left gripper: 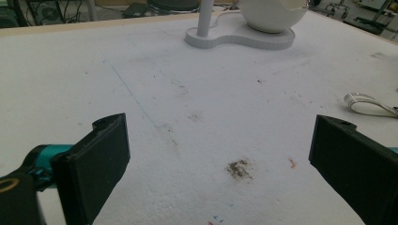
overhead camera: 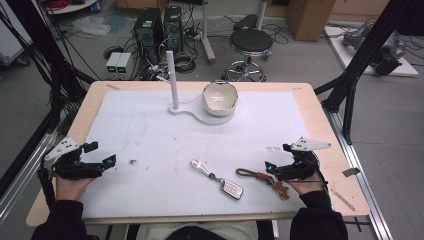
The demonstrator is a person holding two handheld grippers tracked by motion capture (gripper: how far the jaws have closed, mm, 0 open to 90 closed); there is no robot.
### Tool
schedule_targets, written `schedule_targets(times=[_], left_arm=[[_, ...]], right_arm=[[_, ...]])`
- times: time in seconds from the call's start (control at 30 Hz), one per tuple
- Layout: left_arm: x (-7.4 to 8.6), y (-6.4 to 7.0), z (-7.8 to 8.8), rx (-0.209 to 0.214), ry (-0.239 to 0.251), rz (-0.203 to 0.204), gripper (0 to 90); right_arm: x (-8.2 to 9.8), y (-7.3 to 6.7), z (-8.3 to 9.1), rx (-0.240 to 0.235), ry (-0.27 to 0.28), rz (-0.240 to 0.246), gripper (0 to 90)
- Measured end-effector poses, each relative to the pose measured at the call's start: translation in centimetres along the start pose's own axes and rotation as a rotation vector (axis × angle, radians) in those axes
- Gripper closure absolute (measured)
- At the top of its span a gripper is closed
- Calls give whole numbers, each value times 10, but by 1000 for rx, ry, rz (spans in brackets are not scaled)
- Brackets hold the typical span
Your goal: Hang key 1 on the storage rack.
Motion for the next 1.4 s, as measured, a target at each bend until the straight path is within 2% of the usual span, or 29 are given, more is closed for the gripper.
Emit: schedule_targets(times=[0.27, 0.37, 0.43, 0.57, 0.63, 0.87, 1.1, 1.4], left_arm=[[0, 1, 0, -1, 7, 1, 60], [0, 1, -1, 2, 1, -2, 60], [0, 1, -1, 1, 0, -2, 60], [0, 1, -1, 1, -1, -4, 60], [1, 1, -1, 3, -1, -3, 60], [1, 1, -2, 3, -1, -2, 60], [1, 1, -2, 5, -2, -1, 60], [2, 2, -3, 6, -14, -12, 60]], right_arm=[[8, -7, -8, -25, -90, 35, 7], [10, -7, -10, -13, -127, 51, 9], [12, -8, -11, -11, -148, 63, 47], [12, -9, -11, -19, -156, 63, 80], [13, -10, -10, -42, -166, 64, 149], [20, -14, -14, -75, -229, 71, 173], [24, -20, -16, -118, -280, 104, 326], [31, -23, -19, -130, -338, 115, 482]])
Point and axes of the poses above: each handheld gripper's, and its own axes: z roughly backward along the jaws, x roughly out of its underside, y roughly to its right, the point moved 5 cm from there along -z, roughly forward along the jaws, and after that the axes turned 8 degrees about y, right-handed, at the moved point
